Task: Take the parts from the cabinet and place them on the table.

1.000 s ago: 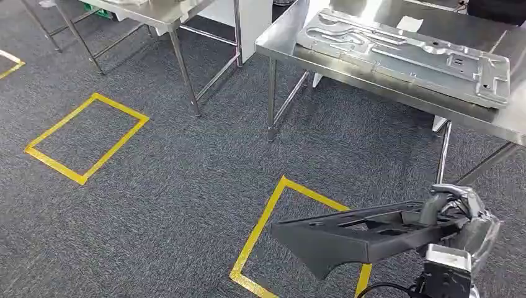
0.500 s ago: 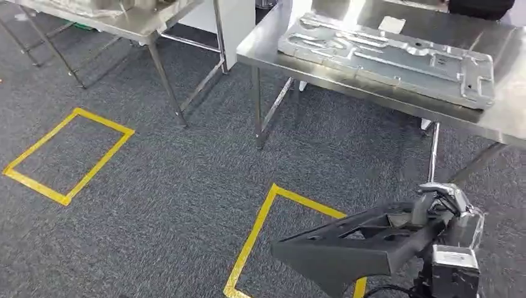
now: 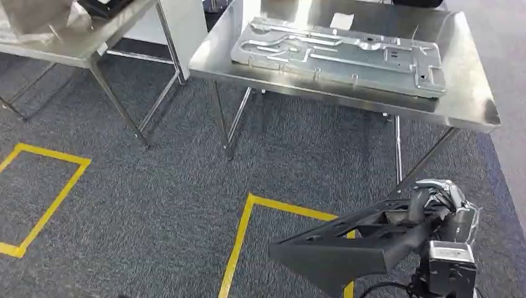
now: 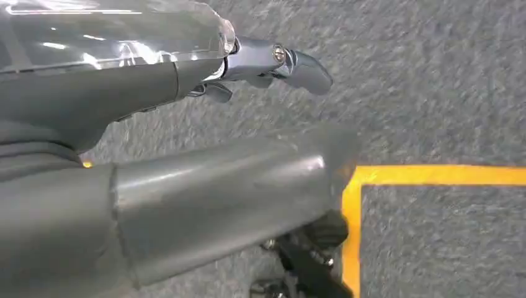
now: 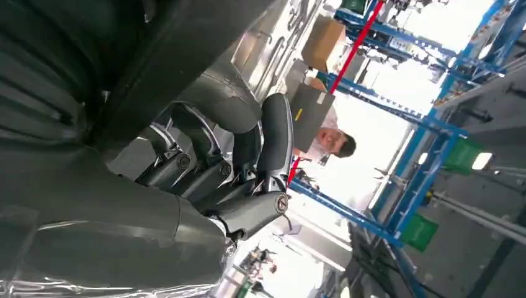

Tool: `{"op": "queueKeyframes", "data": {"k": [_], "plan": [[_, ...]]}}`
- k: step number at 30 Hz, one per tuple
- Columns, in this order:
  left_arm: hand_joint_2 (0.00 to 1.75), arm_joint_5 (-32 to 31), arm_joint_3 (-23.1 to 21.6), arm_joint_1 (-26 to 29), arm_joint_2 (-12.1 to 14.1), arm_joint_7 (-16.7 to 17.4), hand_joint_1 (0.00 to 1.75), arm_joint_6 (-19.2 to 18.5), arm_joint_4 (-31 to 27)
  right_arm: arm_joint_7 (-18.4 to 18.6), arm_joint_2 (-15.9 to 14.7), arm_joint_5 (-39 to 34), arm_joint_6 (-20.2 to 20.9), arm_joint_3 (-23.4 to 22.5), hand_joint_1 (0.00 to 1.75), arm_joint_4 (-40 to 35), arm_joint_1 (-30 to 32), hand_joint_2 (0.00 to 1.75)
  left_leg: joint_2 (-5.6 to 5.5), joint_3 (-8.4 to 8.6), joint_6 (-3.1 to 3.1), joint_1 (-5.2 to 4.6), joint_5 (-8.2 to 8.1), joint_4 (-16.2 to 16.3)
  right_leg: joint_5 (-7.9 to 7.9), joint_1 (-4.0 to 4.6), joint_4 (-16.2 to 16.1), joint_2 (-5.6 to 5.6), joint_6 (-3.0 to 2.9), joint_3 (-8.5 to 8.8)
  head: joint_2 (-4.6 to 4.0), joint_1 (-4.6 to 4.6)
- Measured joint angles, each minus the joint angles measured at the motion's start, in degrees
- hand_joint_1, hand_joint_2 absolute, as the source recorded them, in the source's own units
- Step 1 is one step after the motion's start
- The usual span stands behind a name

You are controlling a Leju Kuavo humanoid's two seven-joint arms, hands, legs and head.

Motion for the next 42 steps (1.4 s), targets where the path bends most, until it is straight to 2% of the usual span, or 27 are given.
{"op": "queueKeyframes", "data": {"k": [2,4,6,8,9,10,11,12,13,14,16,18,20,22,24,26,27,28,30,32,34,35,37,38,39,40,42], "plan": [[0.00,0.00,0.00,-0.10,-0.01,-0.04,0.00,-0.05,0.00,-0.02,-0.06,0.00,0.00,0.00,1.75,0.00,-0.42,1.75,1.09,1.57,0.74,-0.03,-0.45,-0.88,-0.36,0.19,5.11,-5.08,0.61,-2.79,0.00,0.61],[0.00,0.02,0.00,0.11,-0.03,-0.02,0.00,-0.07,0.00,0.09,-0.09,0.00,0.00,0.00,1.75,0.02,-0.48,1.75,2.32,2.57,0.87,-0.07,-1.44,-1.02,-3.25,0.01,12.55,-6.24,1.35,-8.53,0.00,0.56],[0.00,0.02,0.00,0.24,-0.03,-0.02,0.00,-0.13,0.00,0.15,-0.11,0.31,-0.11,0.00,1.75,0.09,-0.40,1.75,3.02,3.83,0.68,-0.06,-2.70,-1.02,-5.15,-0.19,15.16,-6.43,1.61,-12.45,0.00,0.61],[0.00,0.04,0.00,0.19,-0.16,-0.02,0.00,-0.24,0.00,0.33,-0.09,1.48,-0.61,0.00,1.75,0.20,-0.37,1.75,3.54,5.37,0.40,-0.05,-3.85,-1.02,-3.02,-0.33,11.83,-6.65,1.48,-12.50,0.00,0.56],[0.00,0.04,0.00,0.13,-0.22,-0.02,0.00,-0.24,0.00,0.70,-0.09,2.19,-0.79,0.00,1.75,0.20,-0.36,1.75,3.81,6.52,0.33,-0.05,-4.61,-1.07,0.04,-0.33,7.70,-6.83,1.41,-11.35,0.00,0.56],[0.00,0.07,0.00,0.07,-0.29,-0.02,0.00,-0.24,0.00,1.07,-0.09,2.71,-0.96,0.00,1.75,0.20,-0.35,1.75,4.04,7.63,0.17,-0.05,-5.56,-1.14,4.87,-0.27,2.22,-7.16,1.04,-9.76,-0.02,0.59],[0.00,0.07,0.00,0.12,-0.31,0.00,0.00,-0.24,0.00,1.36,-0.11,3.15,-1.16,-0.02,1.75,0.28,-0.33,1.75,4.33,8.47,-0.05,-0.01,-6.27,-1.30,8.17,0.08,1.28,-7.69,0.40,-9.77,-0.02,0.45],[0.00,0.07,0.00,-0.05,-0.35,-0.02,0.00,-0.26,0.00,1.81,-0.09,3.38,-1.24,-0.02,1.75,0.46,-0.41,1.75,4.24,8.74,-0.38,-0.09,-6.46,-1.44,6.52,0.73,0.56,-7.90,0.19,-10.28,0.00,0.36],[0.00,0.07,0.00,-0.06,-0.35,0.02,0.00,-0.26,0.00,2.04,-0.09,3.76,-1.36,-0.04,1.75,0.46,-0.35,1.75,4.33,8.64,-0.91,-0.12,-6.82,-1.89,7.06,0.76,0.57,-7.66,-0.34,-9.96,0.00,0.45],[0.00,0.07,-0.02,0.08,-0.39,0.00,0.00,-0.26,0.00,2.51,-0.09,4.21,-1.49,-0.17,1.75,0.48,-0.31,1.75,4.49,10.14,-1.29,-0.17,-6.44,-1.63,7.02,0.71,-0.01,-7.22,-0.70,-9.38,0.00,0.41],[0.00,0.07,-0.02,0.06,-0.38,0.00,0.00,-0.40,0.00,3.40,-0.09,5.26,-1.62,-0.22,1.75,0.68,-0.61,1.75,4.36,9.84,-2.09,-0.26,-5.18,0.65,6.31,0.30,-0.65,-6.81,-1.29,-7.35,0.02,0.16],[0.00,0.02,0.00,-0.23,-0.38,0.00,0.00,-0.44,0.00,4.35,-0.09,6.27,-1.92,-0.22,1.75,0.98,-1.32,1.75,3.14,6.63,-2.18,0.01,-5.47,6.81,5.51,0.13,-1.25,-6.85,-1.98,-5.79,0.00,-0.24],[0.00,0.00,-0.02,-0.28,-0.31,0.06,0.00,-0.50,0.00,5.31,-0.09,7.47,-2.01,-0.24,1.75,1.61,-2.03,1.75,2.67,0.78,-2.72,0.09,-9.18,13.83,4.53,0.13,-1.25,-6.43,-2.23,-4.97,0.00,-0.44],[0.00,-0.11,-0.02,0.22,-0.31,0.22,0.00,-0.59,0.00,5.98,-0.04,8.71,-2.25,-0.24,1.75,2.42,-2.08,1.75,2.65,-2.84,-2.66,0.08,-12.98,15.67,3.29,0.15,-1.24,-5.92,-2.22,-3.63,0.00,-0.45],[0.00,-0.11,-0.02,0.42,-0.31,0.35,0.00,-0.59,0.00,6.49,0.04,10.05,-2.75,-0.24,1.75,3.06,-2.07,1.75,2.65,-3.10,-2.35,0.08,-10.33,11.15,2.08,0.15,-1.22,-5.57,-1.98,-1.96,-0.02,-0.42],[0.00,-0.24,-0.02,0.59,-0.22,0.50,0.00,-0.59,0.00,6.93,0.11,11.35,-3.54,-0.24,1.75,3.61,-2.13,1.75,2.57,-2.27,-1.67,-0.01,-0.08,2.42,0.55,0.15,-1.32,-5.58,-1.56,-0.52,0.00,-0.40],[0.00,-0.28,0.00,0.85,-0.18,0.53,0.00,-0.59,0.00,7.21,0.13,11.91,-4.05,-0.24,1.75,4.02,-2.39,1.75,2.47,-2.87,-1.56,-0.32,2.53,1.15,0.02,0.34,-0.76,-5.45,-1.28,0.31,0.00,-0.33],[0.00,-0.39,-0.02,0.84,-0.16,0.72,0.00,-0.59,0.00,7.37,0.15,12.44,-4.37,-0.24,1.75,4.33,-2.45,1.75,2.58,-2.24,-1.33,-0.49,0.96,1.15,-0.38,0.40,-1.12,-5.19,-0.83,0.00,-0.02,-0.40],[0.00,-0.98,-0.02,0.96,-0.18,0.96,0.00,-0.59,0.00,8.70,0.17,14.72,-4.80,-0.44,1.75,5.00,-3.22,1.75,2.61,-2.08,-0.48,-0.48,1.19,0.61,0.09,0.30,-0.41,-5.20,-0.10,0.44,0.00,-0.53],[0.00,-1.66,-0.02,0.36,-0.20,1.20,0.00,-0.59,0.00,10.45,0.22,17.42,-4.92,-0.83,1.75,6.52,-5.51,1.75,2.51,-0.06,0.34,-0.18,1.02,-0.30,0.79,0.21,3.06,-5.74,0.30,-0.89,-0.02,-0.38],[0.00,-2.05,-0.02,-0.03,-0.20,1.36,0.00,-0.59,0.00,11.21,0.22,18.12,-4.92,-1.31,1.75,7.89,-7.47,1.75,2.54,0.82,0.89,-0.15,0.44,-0.52,-0.54,0.05,10.01,-6.34,0.86,-5.86,0.00,-0.05],[0.00,-2.14,-0.02,-0.03,-0.20,1.40,0.00,-0.59,0.00,11.52,0.22,18.32,-4.90,-1.51,1.75,8.44,-7.73,1.75,2.49,1.23,0.94,-0.15,-0.06,-0.52,-2.40,-0.08,13.34,-6.37,1.24,-8.72,0.00,0.00],[0.00,-2.32,-0.02,0.15,-0.20,1.62,0.00,-0.59,0.00,11.87,0.17,19.52,-4.35,-1.51,1.75,9.86,-8.63,1.75,2.41,2.32,0.86,-0.15,-1.10,-0.52,-5.47,-0.33,16.07,-6.41,1.48,-12.63,0.00,0.04],[0.00,-2.68,-0.02,0.14,-0.20,1.79,0.00,-0.59,0.00,12.24,0.17,20.65,-3.87,-1.51,1.75,10.88,-9.56,1.75,2.40,3.01,0.73,-0.15,-1.68,-0.52,-5.19,-0.40,14.85,-6.53,1.45,-13.21,0.00,0.00],[0.00,-3.06,-0.02,0.00,-0.22,1.88,0.00,-0.59,0.00,12.42,0.17,21.59,-3.41,-1.44,1.75,11.75,-10.64,1.75,2.39,3.90,0.54,-0.15,-2.38,-0.52,-3.38,-0.39,11.69,-6.67,1.35,-12.83,0.00,0.04],[0.00,-3.39,-0.02,-0.12,-0.24,1.88,0.00,-0.59,0.00,12.53,0.17,22.10,-3.12,-1.29,1.75,12.29,-11.71,1.75,2.39,4.86,0.36,-0.14,-3.06,-0.52,-0.35,-0.38,7.71,-6.73,1.14,-11.90,0.00,0.04],[0.00,-3.45,-0.02,-0.33,-0.24,1.97,0.00,-0.59,0.00,12.85,0.17,23.13,-2.67,-0.50,1.75,13.75,-13.53,1.75,2.45,6.11,-0.10,-0.30,-4.39,-0.50,9.01,-0.13,0.41,-7.11,0.50,-10.49,0.00,0.19]]}}
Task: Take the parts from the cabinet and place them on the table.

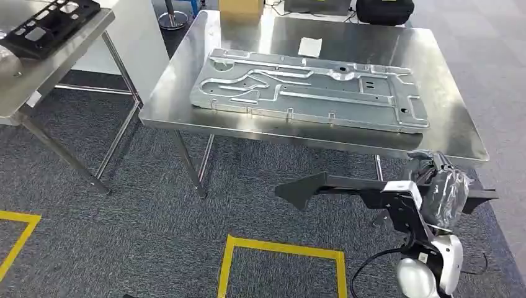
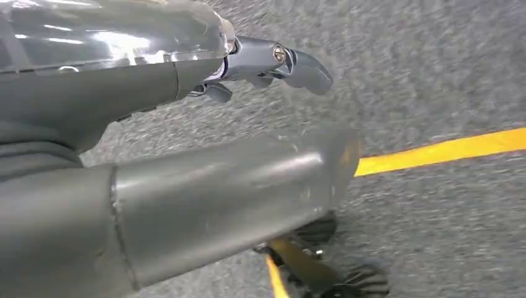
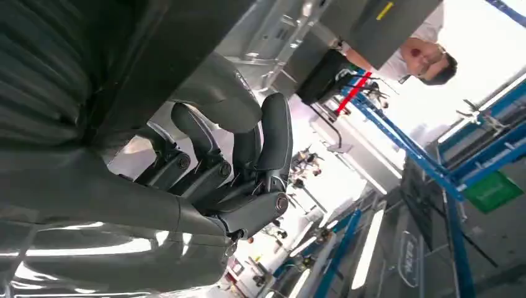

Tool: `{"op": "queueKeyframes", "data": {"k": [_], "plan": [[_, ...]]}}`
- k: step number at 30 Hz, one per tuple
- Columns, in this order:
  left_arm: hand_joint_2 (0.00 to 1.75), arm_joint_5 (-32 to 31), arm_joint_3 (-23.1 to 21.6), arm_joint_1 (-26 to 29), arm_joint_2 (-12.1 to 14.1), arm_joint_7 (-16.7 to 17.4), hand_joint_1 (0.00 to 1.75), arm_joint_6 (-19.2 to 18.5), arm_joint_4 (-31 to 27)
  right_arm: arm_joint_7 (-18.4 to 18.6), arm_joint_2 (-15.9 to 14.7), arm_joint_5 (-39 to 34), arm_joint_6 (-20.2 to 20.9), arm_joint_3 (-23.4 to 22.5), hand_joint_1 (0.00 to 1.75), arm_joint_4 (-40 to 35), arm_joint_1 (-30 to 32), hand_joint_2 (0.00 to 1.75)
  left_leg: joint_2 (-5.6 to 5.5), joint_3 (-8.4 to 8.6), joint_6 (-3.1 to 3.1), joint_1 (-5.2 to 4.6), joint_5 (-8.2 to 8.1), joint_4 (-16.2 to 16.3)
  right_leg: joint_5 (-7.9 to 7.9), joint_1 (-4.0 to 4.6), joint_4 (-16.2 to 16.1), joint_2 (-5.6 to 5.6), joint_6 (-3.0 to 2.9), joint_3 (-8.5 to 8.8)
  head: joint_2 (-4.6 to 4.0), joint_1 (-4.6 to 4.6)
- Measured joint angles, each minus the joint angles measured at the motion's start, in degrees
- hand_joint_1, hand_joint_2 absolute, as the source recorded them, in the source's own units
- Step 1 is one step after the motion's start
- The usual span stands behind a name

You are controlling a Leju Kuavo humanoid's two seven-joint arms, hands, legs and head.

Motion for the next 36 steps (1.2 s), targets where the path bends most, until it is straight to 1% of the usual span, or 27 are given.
{"op": "queueKeyframes", "data": {"k": [1,2,4,5,7,9,10,11,12,13,15,16,18,20,22,24,25,26,27,28,29,30,31,32,33,35,36], "plan": [[0.00,-0.32,0.00,-0.27,0.00,0.13,0.00,0.00,0.00,0.28,0.00,0.98,0.37,0.50,1.75,1.00,-0.94,1.75,-0.16,0.49,-0.43,-0.08,-0.58,-0.15,-2.21,0.33,0.36,0.01,-0.42,0.29,-0.02,0.02],[0.00,-0.74,0.00,-0.43,0.04,0.33,0.00,0.00,0.00,0.53,0.00,1.86,0.57,0.98,1.75,1.57,-1.65,1.75,-0.04,0.69,-0.93,-0.02,-1.12,-0.67,-1.52,0.48,0.37,0.16,-0.82,0.53,0.00,0.00],[0.00,-1.44,0.00,-0.59,0.04,0.57,0.00,-0.04,-0.02,0.81,0.02,3.85,1.79,2.78,1.75,3.06,-3.95,1.75,0.06,1.57,-1.67,-0.14,-0.11,0.63,-2.13,0.29,-0.24,0.53,-1.78,1.61,0.00,-0.05],[0.00,-1.73,0.00,-0.85,0.11,0.68,0.00,-0.07,-0.04,1.12,0.07,4.33,2.30,3.85,1.75,3.63,-5.16,1.75,-0.05,0.90,-1.80,0.07,-0.22,2.18,-2.33,0.04,-0.70,0.62,-2.16,2.56,0.00,0.02],[0.00,-2.01,0.00,-1.29,0.15,0.79,0.00,-0.13,-0.15,1.62,0.11,5.29,3.00,5.62,1.75,5.14,-7.87,1.75,-0.14,-2.99,-2.28,0.25,-0.56,9.06,-3.26,0.15,-0.84,0.60,-3.16,3.73,0.00,-0.09],[0.00,-2.66,0.00,-1.37,0.31,1.05,0.00,-0.22,-0.30,1.95,0.28,6.65,3.98,7.72,1.75,6.91,-9.59,1.75,-0.14,-8.60,-2.50,0.26,-4.25,15.93,-4.38,0.25,-0.84,0.73,-3.25,4.81,-0.02,0.00],[0.00,-3.00,0.00,-1.24,0.35,1.18,0.00,-0.26,-0.35,2.27,0.31,7.58,4.48,8.74,1.75,7.75,-10.31,1.75,-0.13,-10.71,-2.55,0.26,-6.26,17.46,-5.04,0.30,-0.84,0.84,-3.26,5.54,0.00,-0.11],[0.00,-3.10,0.00,-1.20,0.35,1.40,0.00,-0.31,-0.39,2.58,0.33,8.78,4.94,9.67,1.75,8.60,-11.17,1.75,-0.13,-11.90,-2.71,0.26,-7.24,17.07,-5.74,0.32,-0.84,0.94,-3.20,6.40,0.00,-0.04],[0.00,-3.32,0.00,-1.25,0.35,1.51,0.00,-0.33,-0.42,2.97,0.33,9.97,5.36,10.54,1.75,9.29,-12.09,1.75,-0.13,-12.21,-2.60,0.26,-6.57,14.90,-6.48,0.36,-0.84,1.01,-3.14,7.40,-0.02,-0.11],[0.00,-3.69,0.00,-1.29,0.35,1.62,0.00,-0.35,-0.44,3.24,0.35,11.26,5.71,11.37,1.75,9.83,-12.92,1.75,-0.13,-11.94,-2.39,0.25,-4.50,11.73,-7.21,0.41,-0.84,1.04,-3.06,8.38,0.00,-0.09],[0.00,-4.09,0.00,-1.23,0.48,1.70,0.00,-0.46,-0.46,3.82,0.53,13.37,6.27,13.13,1.75,10.99,-14.36,1.75,-0.16,-11.16,-1.59,0.12,4.85,3.81,-8.77,0.50,-0.98,1.03,-2.84,9.81,0.00,-0.15],[0.00,-4.09,0.00,-1.09,0.61,1.79,0.00,-0.50,-0.48,4.07,0.57,13.79,6.38,13.81,1.75,11.98,-15.11,1.75,-0.36,-11.90,-1.17,-0.29,8.95,1.80,-9.52,0.77,-0.29,1.24,-2.48,10.60,-0.02,0.15],[0.00,-4.15,0.00,-1.20,0.66,2.01,0.00,-0.59,-0.66,4.44,0.70,14.38,6.67,14.73,1.75,12.63,-15.63,1.75,-0.28,-11.15,-0.69,-0.41,8.20,1.58,-10.09,0.69,-0.91,1.34,-1.65,11.19,0.00,0.00],[0.00,-4.59,0.00,-1.47,0.68,2.07,0.00,-0.63,-0.72,4.61,0.68,15.90,6.86,15.75,1.75,13.06,-16.78,1.75,-0.39,-9.74,-0.01,-0.08,7.76,0.58,-9.42,0.80,0.34,1.22,-1.25,10.91,0.00,-0.04],[0.00,-5.14,0.00,-1.73,0.68,2.16,0.00,-0.68,-0.81,4.87,0.68,18.65,7.39,16.94,1.75,13.59,-18.43,1.75,-0.36,-8.17,0.63,0.10,7.07,-0.13,-8.55,0.55,6.45,0.77,-0.42,7.32,0.00,0.22],[0.00,-5.73,0.00,-1.98,0.66,2.47,0.00,-0.72,-0.92,5.68,0.68,21.53,8.02,18.08,1.75,14.53,-19.81,1.75,-0.37,-7.04,0.68,0.15,5.98,-0.20,-11.74,0.23,13.08,0.74,-0.01,2.04,0.00,0.22],[0.00,-6.08,0.00,-2.05,0.66,2.65,0.00,-0.83,-1.01,5.92,0.66,23.00,8.33,18.73,1.75,15.06,-20.21,1.75,-0.42,-6.30,0.66,0.21,5.30,-0.20,-13.95,0.06,15.12,0.67,0.06,-0.28,0.00,0.17],[0.00,-6.21,0.00,-2.06,0.63,2.78,0.00,-0.85,-1.14,6.12,0.59,24.13,8.59,19.28,1.75,15.65,-20.68,1.75,-0.55,-5.39,0.60,0.30,4.58,-0.20,-15.14,-0.09,15.34,0.58,0.22,-1.90,0.00,0.22],[0.00,-6.52,0.00,-2.02,0.61,2.91,0.00,-0.90,-1.27,6.43,0.52,25.18,8.72,19.80,1.75,16.17,-21.31,1.75,-0.67,-4.45,0.51,0.35,3.86,-0.20,-14.75,-0.22,13.93,0.50,0.34,-2.47,-0.02,0.22],[0.00,-6.75,0.00,-2.03,0.55,2.97,0.00,-0.92,-1.38,6.62,0.46,26.15,8.78,20.23,1.75,16.58,-21.90,1.75,-0.71,-3.59,0.38,0.39,3.25,-0.20,-13.27,-0.29,11.69,0.44,0.32,-2.33,0.00,0.20],[0.00,-6.95,0.00,-2.11,0.44,2.97,0.00,-1.01,-1.46,6.73,0.28,27.13,8.85,20.65,1.75,16.98,-22.88,1.75,-0.74,-2.31,0.10,0.44,2.28,-0.20,-9.16,-0.29,6.83,0.29,0.07,-1.61,0.00,0.22],[0.00,-7.08,0.00,-2.07,0.37,2.97,0.00,-1.01,-1.51,6.91,-0.02,27.93,8.96,20.96,1.75,17.29,-23.54,1.75,-0.73,-2.06,-0.25,0.44,1.44,-0.46,-2.82,-0.23,2.06,-0.03,-0.13,-1.02,0.00,0.28],[0.00,-7.08,0.00,-2.21,0.26,2.97,0.00,-1.01,-1.66,7.04,-0.37,28.55,9.07,21.09,1.75,17.75,-24.03,1.75,-0.73,-0.90,-0.51,0.26,0.88,0.08,1.40,-0.03,-0.61,-0.20,-0.41,-1.61,-0.02,0.50],[0.00,-7.08,0.00,-2.20,0.22,3.04,0.00,-1.01,-1.77,7.23,-0.39,29.18,9.47,21.51,1.75,18.03,-24.71,1.75,-0.94,-1.17,-1.01,0.23,0.38,-0.69,-0.35,0.33,-0.31,-0.07,-0.91,-1.23,0.00,0.39],[0.00,-7.08,-0.02,-2.34,0.22,3.15,0.00,-1.01,-1.79,7.32,-0.39,29.64,9.66,21.79,1.75,18.16,-25.02,1.75,-0.82,-0.59,-1.41,0.11,0.12,-1.18,0.28,0.42,-0.55,0.12,-1.25,-1.01,0.00,0.04],[0.00,-7.10,0.00,-2.50,0.17,3.13,0.00,-1.03,-1.84,7.50,-0.63,29.90,9.77,21.90,1.75,18.29,-26.03,1.75,-0.80,0.12,-1.95,0.24,0.66,-0.36,-0.42,0.22,-1.24,0.31,-1.93,0.23,0.00,0.11],[0.00,-7.10,-0.02,-2.55,0.15,3.13,0.00,-1.03,-1.86,7.65,-0.63,30.07,9.77,21.94,1.75,18.25,-26.43,1.75,-0.75,-0.99,-2.16,0.36,1.28,2.08,-0.79,0.04,-1.73,0.29,-2.45,1.27,0.00,0.15]]}}
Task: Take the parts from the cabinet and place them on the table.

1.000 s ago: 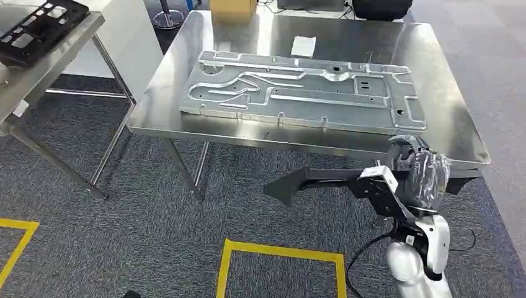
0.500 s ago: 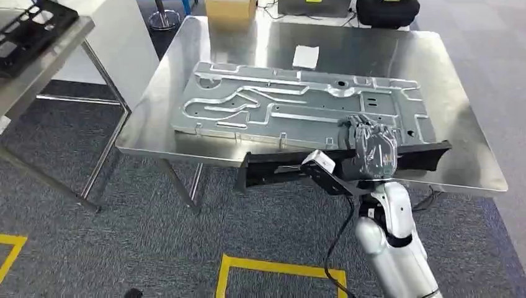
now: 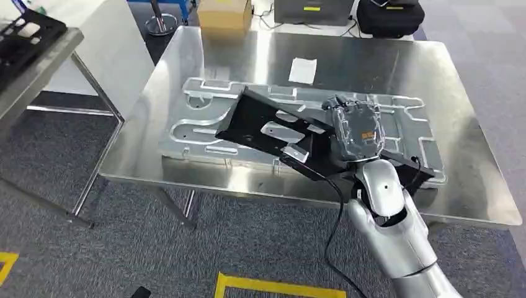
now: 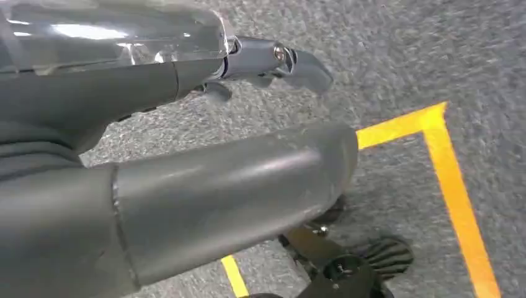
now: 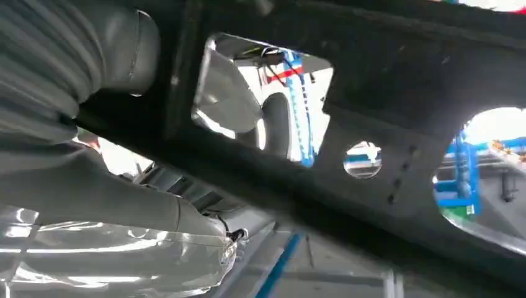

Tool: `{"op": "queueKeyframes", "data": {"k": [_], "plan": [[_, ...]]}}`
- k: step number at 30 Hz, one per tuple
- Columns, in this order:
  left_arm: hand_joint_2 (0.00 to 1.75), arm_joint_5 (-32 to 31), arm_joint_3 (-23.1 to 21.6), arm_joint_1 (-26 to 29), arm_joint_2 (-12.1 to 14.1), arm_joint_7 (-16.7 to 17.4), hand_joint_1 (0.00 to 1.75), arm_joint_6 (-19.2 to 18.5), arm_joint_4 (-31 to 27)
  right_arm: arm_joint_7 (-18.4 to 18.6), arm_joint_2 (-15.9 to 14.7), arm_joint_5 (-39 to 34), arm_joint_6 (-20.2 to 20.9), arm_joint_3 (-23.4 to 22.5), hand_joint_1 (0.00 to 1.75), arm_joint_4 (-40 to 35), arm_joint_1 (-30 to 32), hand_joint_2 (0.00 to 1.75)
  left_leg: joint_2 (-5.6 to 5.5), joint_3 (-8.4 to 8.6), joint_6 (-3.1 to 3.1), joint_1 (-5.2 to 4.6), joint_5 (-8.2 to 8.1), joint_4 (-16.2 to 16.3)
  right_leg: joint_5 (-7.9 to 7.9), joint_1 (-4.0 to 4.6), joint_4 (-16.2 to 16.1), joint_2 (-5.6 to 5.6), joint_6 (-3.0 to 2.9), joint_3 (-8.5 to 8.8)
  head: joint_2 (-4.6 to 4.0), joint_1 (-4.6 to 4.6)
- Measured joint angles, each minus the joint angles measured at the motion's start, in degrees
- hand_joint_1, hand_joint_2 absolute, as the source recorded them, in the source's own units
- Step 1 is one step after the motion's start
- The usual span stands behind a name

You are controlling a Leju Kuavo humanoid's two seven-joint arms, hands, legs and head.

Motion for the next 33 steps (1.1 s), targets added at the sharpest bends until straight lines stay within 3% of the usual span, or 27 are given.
{"op": "queueKeyframes", "data": {"k": [1,2,4,6,7,8,10,11,12,15,16,17,19,20,21,22,23,26,27,28,30,32,33], "plan": [[0.00,0.02,0.02,-0.12,-0.02,-0.02,0.00,0.00,-0.02,0.00,0.00,0.28,0.02,0.13,1.75,0.02,-0.31,1.75,0.08,-1.95,-0.19,0.05,0.50,4.03,-0.48,0.02,-0.31,0.02,-0.40,0.91,0.00,-0.13],[0.00,0.02,0.02,-0.13,-0.02,-0.04,0.00,0.00,-0.02,0.02,-0.02,0.41,0.11,0.39,1.75,0.15,-0.53,1.75,0.08,-4.34,-0.34,0.11,-0.20,7.94,-1.03,0.02,-0.42,0.03,-0.65,1.61,0.00,-0.18],[0.00,0.04,0.02,-0.03,-0.02,-0.04,0.00,-0.02,-0.04,0.02,-0.07,0.81,0.28,0.90,1.75,0.39,-0.60,1.75,0.08,-9.48,-0.61,0.09,-4.80,14.59,-2.45,0.11,-0.49,0.26,-0.69,3.20,0.00,-0.20],[0.00,0.04,0.02,0.04,-0.07,-0.09,0.00,-0.07,-0.07,0.11,-0.18,1.22,0.48,1.09,1.75,0.52,-0.63,1.75,0.08,-11.99,-0.51,0.09,-7.42,15.25,-3.80,0.24,-0.49,0.44,-0.65,4.96,0.00,-0.18],[0.00,0.04,0.02,0.05,-0.09,-0.13,0.00,-0.07,-0.09,0.15,-0.22,1.46,0.70,1.29,1.75,0.59,-0.72,1.75,0.08,-12.00,-0.35,0.08,-6.24,12.69,-4.72,0.29,-0.49,0.54,-0.61,6.20,0.00,-0.18],[0.00,0.04,0.02,0.05,-0.09,-0.15,0.00,-0.07,-0.09,0.17,-0.22,1.57,0.89,1.40,1.75,0.61,-0.82,1.75,0.08,-11.45,-0.17,0.06,-3.66,9.28,-5.45,0.34,-0.49,0.59,-0.53,7.24,0.00,-0.20],[0.00,0.07,0.02,0.21,-0.09,-0.15,0.00,-0.07,-0.09,0.28,-0.28,1.84,1.12,1.51,1.75,0.70,-0.99,1.75,0.08,-10.33,0.74,-0.10,7.34,0.31,-7.21,0.43,-0.60,0.62,-0.22,8.92,-0.02,-0.15],[0.00,0.11,0.02,0.27,-0.11,-0.18,0.00,-0.09,-0.09,0.35,-0.42,1.94,1.20,1.64,1.75,0.83,-1.19,1.75,0.04,-11.00,0.95,-0.49,8.03,-1.65,-8.02,0.74,0.26,0.99,0.18,9.52,-0.02,-0.22],[0.00,0.11,0.02,0.28,-0.13,-0.15,0.00,-0.09,-0.09,0.35,-0.57,2.14,1.35,1.86,1.75,0.87,-1.46,1.75,0.07,-10.48,1.19,-0.51,7.78,-1.12,-8.93,0.88,-0.07,1.05,0.62,9.63,0.00,-0.13],[0.00,0.09,0.00,-0.14,-0.37,-0.28,0.00,-0.11,-0.20,0.50,-0.77,2.38,1.53,2.12,1.75,0.72,-1.89,1.75,-0.02,-8.87,2.20,-0.22,7.07,-1.73,-8.98,0.77,0.79,0.86,1.37,10.54,0.00,-0.20],[0.00,0.09,0.00,-0.19,-0.37,-0.33,0.00,-0.11,-0.20,0.52,-0.85,2.38,1.49,2.21,1.75,0.63,-2.09,1.75,0.00,-8.24,2.52,-0.19,6.71,-1.82,-8.89,0.59,3.06,0.63,1.63,9.85,-0.02,0.02],[0.00,0.09,0.00,-0.26,-0.37,-0.33,0.00,-0.11,-0.20,0.57,-1.01,2.38,1.51,2.30,1.75,0.66,-2.31,1.75,0.02,-7.87,2.84,-0.18,6.23,-1.84,-9.51,0.56,6.51,0.47,1.90,7.69,0.00,0.07],[0.00,0.09,0.00,-0.29,-0.39,-0.33,0.00,-0.11,-0.24,0.61,-1.16,2.43,1.62,2.47,1.75,0.68,-2.29,1.75,0.03,-6.96,2.92,-0.20,5.14,-1.84,-13.34,0.27,14.78,0.40,2.59,1.60,0.00,0.02],[0.00,0.07,0.02,-0.26,-0.39,-0.33,0.00,-0.13,-0.24,0.61,-1.27,2.51,1.88,2.60,1.75,0.74,-2.25,1.75,-0.01,-6.34,2.91,-0.20,4.53,-1.83,-15.14,0.22,17.33,0.33,2.75,-0.94,0.00,0.02],[0.00,0.00,0.00,-0.22,-0.39,-0.33,0.00,-0.13,-0.24,0.59,-1.40,2.62,2.25,2.80,1.75,0.76,-2.26,1.75,-0.09,-5.63,2.90,-0.19,3.97,-1.83,-15.50,0.22,17.72,0.26,2.80,-2.37,0.00,0.04],[0.00,-0.02,0.00,-0.21,-0.39,-0.33,0.00,-0.13,-0.24,0.61,-1.64,2.80,2.71,2.91,1.75,0.77,-2.34,1.75,-0.20,-4.69,2.89,-0.19,3.25,-1.83,-14.60,0.24,16.09,0.22,2.70,-3.01,0.00,0.07],[0.00,-0.09,0.00,-0.17,-0.46,-0.33,0.00,-0.15,-0.28,0.61,-1.90,2.91,3.17,2.99,1.75,0.85,-2.49,1.75,-0.35,-3.66,2.83,-0.21,2.52,-1.84,-12.12,0.29,12.66,0.22,2.34,-2.66,0.00,0.07],[0.00,-0.54,0.00,-0.24,-0.81,-0.33,0.00,-0.24,-0.48,0.61,-2.60,3.39,4.87,3.43,1.75,1.68,-3.42,1.75,-0.34,-1.47,2.20,-0.47,0.48,-1.71,1.03,1.21,1.04,0.19,0.82,-1.52,-0.02,-0.03],[0.00,-0.66,0.00,-0.20,-0.81,-0.35,0.00,-0.26,-0.48,0.59,-2.62,3.43,5.54,3.65,1.75,2.07,-3.86,1.75,-0.53,-1.47,1.86,-0.41,0.23,-2.17,-0.44,1.21,0.97,0.10,0.62,-1.25,-0.02,-0.02],[0.00,-0.68,0.00,-0.25,-0.83,-0.31,0.00,-0.26,-0.48,0.57,-2.62,3.47,5.77,3.87,1.75,2.19,-4.13,1.75,-0.51,-1.17,1.51,-0.36,0.08,-2.28,0.52,1.27,0.98,0.16,0.34,-1.18,0.00,-0.07],[0.00,-0.55,0.00,-0.56,-0.79,-0.37,0.00,-0.26,-0.48,0.61,-2.80,3.47,6.23,4.11,1.75,2.54,-5.04,1.75,-0.50,-0.65,1.11,-0.53,0.29,-2.19,0.04,1.17,0.15,0.07,-0.36,-0.12,0.00,-0.02],[0.00,0.00,0.02,-0.70,-0.85,-0.42,0.00,-0.24,-0.50,0.61,-2.84,3.45,6.60,4.22,1.75,2.93,-5.57,1.75,-0.11,-3.14,0.69,-0.37,-0.14,2.78,-0.21,0.67,-1.03,-0.09,-0.84,1.57,0.00,-0.15],[0.00,0.07,0.00,-0.75,-0.85,-0.39,0.00,-0.24,-0.50,0.63,-2.84,3.45,6.67,4.28,1.75,3.19,-5.69,1.75,-0.07,-5.53,0.40,-0.30,-1.20,6.73,-0.51,0.62,-1.18,-0.11,-1.11,2.00,0.00,-0.20]]}}
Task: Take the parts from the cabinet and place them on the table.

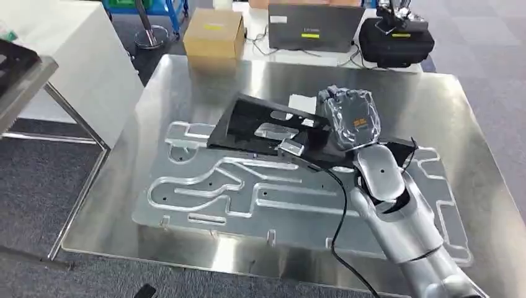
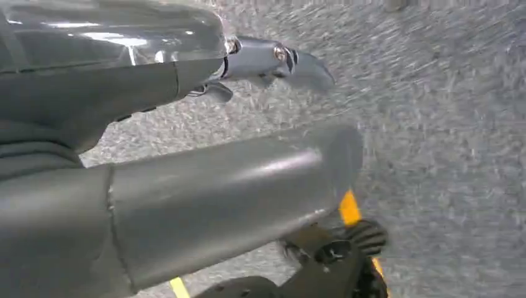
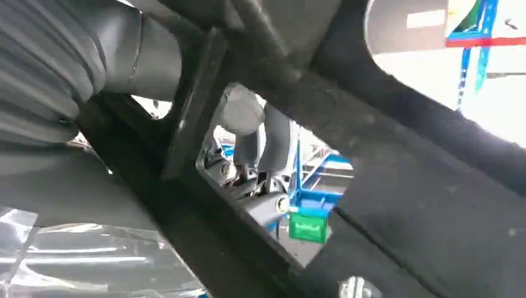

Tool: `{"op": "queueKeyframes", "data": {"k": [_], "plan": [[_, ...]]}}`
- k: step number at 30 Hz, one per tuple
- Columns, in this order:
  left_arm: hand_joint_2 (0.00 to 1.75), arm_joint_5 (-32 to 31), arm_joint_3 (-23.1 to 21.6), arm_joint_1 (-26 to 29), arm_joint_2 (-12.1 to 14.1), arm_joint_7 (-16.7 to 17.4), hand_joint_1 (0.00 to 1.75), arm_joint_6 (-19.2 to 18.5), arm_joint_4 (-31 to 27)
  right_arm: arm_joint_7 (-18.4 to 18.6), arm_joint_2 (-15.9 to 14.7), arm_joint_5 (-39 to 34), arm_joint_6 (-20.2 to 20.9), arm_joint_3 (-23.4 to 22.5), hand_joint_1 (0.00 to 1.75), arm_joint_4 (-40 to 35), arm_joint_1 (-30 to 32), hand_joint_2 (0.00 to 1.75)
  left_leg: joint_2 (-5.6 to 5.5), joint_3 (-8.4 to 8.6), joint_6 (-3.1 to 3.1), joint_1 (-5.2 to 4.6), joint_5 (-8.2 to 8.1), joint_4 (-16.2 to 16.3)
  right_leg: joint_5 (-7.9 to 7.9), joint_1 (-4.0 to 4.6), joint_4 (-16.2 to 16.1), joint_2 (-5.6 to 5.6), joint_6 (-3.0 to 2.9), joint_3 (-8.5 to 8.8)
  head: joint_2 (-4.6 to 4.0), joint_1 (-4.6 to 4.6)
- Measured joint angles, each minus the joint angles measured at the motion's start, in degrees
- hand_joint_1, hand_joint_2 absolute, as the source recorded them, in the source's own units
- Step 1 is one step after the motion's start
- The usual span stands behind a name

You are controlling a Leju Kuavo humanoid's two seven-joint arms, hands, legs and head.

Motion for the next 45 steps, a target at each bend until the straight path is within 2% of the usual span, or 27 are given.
{"op": "queueKeyframes", "data": {"k": [2,3,4,7,9,10,13,14,17,18,19,20,22,23,26,27,28,29,32,33,34,35,37,38,39,43,45], "plan": [[0.00,0.11,0.02,0.11,0.07,0.02,0.00,0.02,0.00,-0.02,-0.02,0.00,0.39,0.33,1.75,0.67,0.17,1.75,0.03,-4.92,-0.70,0.33,-3.75,6.97,-0.84,-0.04,0.02,0.05,-0.01,0.78,0.00,0.00],[0.00,0.09,0.00,0.15,0.07,0.02,0.00,0.02,0.00,-0.02,-0.02,-0.02,0.52,0.48,1.75,0.98,0.27,1.75,0.05,-6.50,-0.99,0.46,-4.14,8.19,-1.24,-0.07,0.09,0.12,0.03,1.18,0.00,-0.02],[0.00,0.13,0.00,0.14,0.07,0.02,0.00,0.00,0.00,0.00,-0.02,-0.09,0.74,0.61,1.75,1.33,0.31,1.75,0.09,-6.79,-1.15,0.58,-2.16,6.59,-1.74,-0.17,0.21,0.23,0.19,1.73,0.00,-0.02],[0.00,0.55,0.02,0.15,0.18,-0.07,0.00,-1.03,0.00,0.07,-0.04,-0.64,1.27,0.87,1.75,2.12,0.29,1.75,0.12,-2.73,-1.37,0.93,8.17,-6.69,-2.96,-0.45,0.94,0.28,0.87,3.10,0.00,0.00],[0.00,0.55,0.02,0.10,0.22,-0.22,0.00,-0.94,0.00,0.31,-0.11,-1.20,1.49,0.92,1.75,2.89,0.26,1.75,0.19,-2.84,-0.67,0.30,5.78,-8.76,-3.37,-0.23,1.61,0.44,1.40,2.24,0.00,-0.33],[0.00,0.55,0.02,0.21,0.24,-0.28,0.00,-0.83,0.00,0.35,-0.13,-1.33,1.60,0.92,1.75,3.15,0.51,1.75,0.10,-2.96,0.12,0.31,7.24,-8.15,-3.83,-0.14,1.79,0.47,1.96,2.11,0.00,-0.20],[0.00,0.52,0.02,0.30,0.17,-0.44,0.00,-0.72,0.00,0.39,-0.28,-1.82,1.60,0.85,1.75,3.74,1.04,1.75,0.19,-2.80,1.21,0.72,7.58,-8.50,-4.74,-0.36,2.27,0.43,2.70,2.19,0.00,-0.33],[0.00,0.52,0.02,0.18,0.17,-0.48,0.00,-0.61,0.00,0.46,-0.44,-2.12,1.66,0.77,1.75,3.80,1.04,1.75,0.15,-2.80,1.41,0.69,7.55,-8.52,-6.17,-0.37,4.04,0.32,3.00,1.51,-0.02,0.07],[0.00,1.01,0.02,0.19,0.20,-0.48,0.00,-0.46,0.00,1.02,-0.59,-3.41,2.44,0.66,1.75,4.37,1.61,1.75,0.20,-2.87,1.82,0.64,7.45,-8.51,-12.30,-0.52,16.60,0.30,3.61,-4.61,0.00,0.22],[0.00,1.20,0.02,0.22,0.20,-0.48,0.00,-0.42,0.00,1.38,-0.59,-4.38,2.95,0.52,1.75,4.57,2.16,1.75,0.19,-2.87,1.82,0.64,7.45,-8.51,-12.69,-0.53,19.13,0.30,3.66,-5.98,0.00,0.22],[0.00,1.38,0.02,0.29,0.20,-0.48,0.00,-0.39,0.00,1.71,-0.59,-5.71,3.52,0.13,1.75,4.83,2.82,1.75,0.12,-2.86,1.82,0.63,7.45,-8.51,-11.72,-0.52,18.98,0.30,3.59,-6.14,0.00,0.24],[0.00,1.55,0.02,0.36,0.20,-0.48,0.00,-0.39,0.00,1.88,-0.57,-6.92,4.00,-0.26,1.75,5.05,3.25,1.75,0.03,-2.84,1.82,0.57,7.45,-8.50,-9.50,-0.50,16.15,0.30,3.34,-4.97,0.00,0.24],[0.00,1.97,0.04,0.42,0.20,-0.48,0.00,-0.39,0.00,2.30,-0.52,-9.29,4.66,-0.90,1.75,5.16,3.56,1.75,-0.05,-2.72,1.81,0.40,7.45,-8.50,-4.66,-0.32,6.73,0.30,2.47,-0.48,0.00,0.24],[0.00,2.30,0.07,0.47,0.11,-0.48,0.00,-0.39,0.00,2.43,-0.50,-10.52,4.90,-1.36,1.75,5.16,3.55,1.75,-0.01,-2.79,1.75,0.34,7.45,-8.50,-3.72,0.04,2.33,0.18,1.69,1.66,0.00,0.22],[0.00,2.47,0.09,0.74,0.09,-0.37,0.00,-0.35,0.02,2.75,0.00,-14.19,5.46,-2.34,1.75,5.55,4.18,1.75,0.11,-2.86,0.80,0.12,7.59,-8.47,-3.53,0.33,1.88,0.07,1.78,1.52,0.00,0.15],[0.00,2.66,0.11,0.75,0.09,-0.35,0.00,-0.33,0.02,2.75,0.04,-15.23,5.59,-2.64,1.75,5.64,4.50,1.75,0.11,-2.75,0.50,0.14,7.70,-8.65,-3.37,0.34,1.76,0.10,1.58,1.55,0.00,0.20],[0.00,2.82,0.13,0.79,0.26,-0.35,0.00,-0.33,0.04,2.82,0.22,-15.83,5.64,-2.84,1.75,5.64,4.79,1.75,0.11,-3.07,0.15,-0.02,7.30,-8.33,-2.77,-0.56,0.94,-0.07,1.18,1.90,0.00,0.20],[0.00,2.97,0.13,0.94,0.24,-0.41,0.00,-0.33,0.04,2.97,0.39,-16.37,5.70,-3.08,1.75,5.75,4.89,1.75,0.16,-3.39,-0.17,0.09,6.08,-7.02,-2.64,-0.40,0.67,-0.08,1.01,2.07,-0.02,0.11],[0.00,3.41,0.13,1.10,0.44,-0.39,0.00,-0.24,0.04,3.54,0.92,-18.69,6.71,-3.43,1.75,6.03,4.97,1.75,0.15,-8.15,-0.75,0.36,-0.44,4.94,-2.56,-0.34,0.71,-0.17,0.65,2.05,0.00,-0.33],[0.00,3.43,0.13,1.24,0.53,-0.39,0.00,-0.24,0.04,3.65,1.01,-19.65,7.37,-3.56,1.75,6.10,4.93,1.75,0.15,-9.42,-0.98,0.41,-1.44,8.37,-2.56,-0.32,0.75,-0.15,0.65,2.07,0.00,-0.35],[0.00,3.50,0.13,1.39,0.57,-0.39,0.00,-0.24,0.04,3.69,1.05,-20.54,7.93,-3.65,1.75,6.19,4.92,1.75,0.16,-9.22,-1.10,0.45,-0.94,8.66,-2.57,-0.34,0.77,-0.14,0.65,2.17,0.00,-0.35],[0.00,3.54,0.13,1.50,0.67,-0.39,0.00,-0.24,0.07,3.69,1.07,-21.31,8.26,-3.74,1.75,6.29,4.89,1.75,0.17,-7.80,-1.22,0.54,0.54,6.35,-2.58,-0.37,0.85,-0.11,0.67,2.23,0.00,-0.33],[0.00,3.80,0.13,1.52,1.07,-0.46,0.00,-0.24,0.13,3.69,1.09,-22.92,8.72,-3.93,1.75,6.71,4.65,1.75,0.22,-2.17,-1.41,0.96,4.58,-3.28,-2.71,-0.42,1.31,0.05,0.87,2.21,0.00,-0.33],[0.00,4.13,0.13,1.45,1.14,-0.53,0.00,-0.24,0.13,3.69,1.11,-23.59,8.79,-4.00,1.75,6.88,4.52,1.75,0.27,0.17,-1.40,1.17,4.59,-7.51,-2.91,-0.33,1.77,0.15,1.22,2.10,0.00,-0.33],[0.00,4.24,0.13,1.35,1.22,-0.59,0.00,-0.26,0.13,3.69,1.11,-24.22,8.85,-4.22,1.75,7.10,4.49,1.75,0.04,0.33,-0.82,0.69,4.23,-7.92,-3.21,0.07,2.12,0.50,1.69,1.91,0.00,-0.39],[0.00,4.46,0.13,1.36,1.46,-0.66,0.00,-0.32,0.15,3.50,1.38,-25.55,8.96,-4.46,1.75,8.08,4.73,1.75,0.17,0.27,1.09,0.88,5.16,-8.43,-2.72,0.01,1.79,0.71,2.87,1.74,-0.02,-0.09],[0.00,4.50,0.13,1.33,1.53,-0.70,0.00,-0.37,0.15,3.37,1.38,-25.97,8.98,-4.48,1.75,8.48,5.08,1.75,0.40,-0.06,1.87,0.98,5.70,-8.60,-5.99,-0.29,5.58,0.49,3.42,0.17,0.00,0.33]]}}
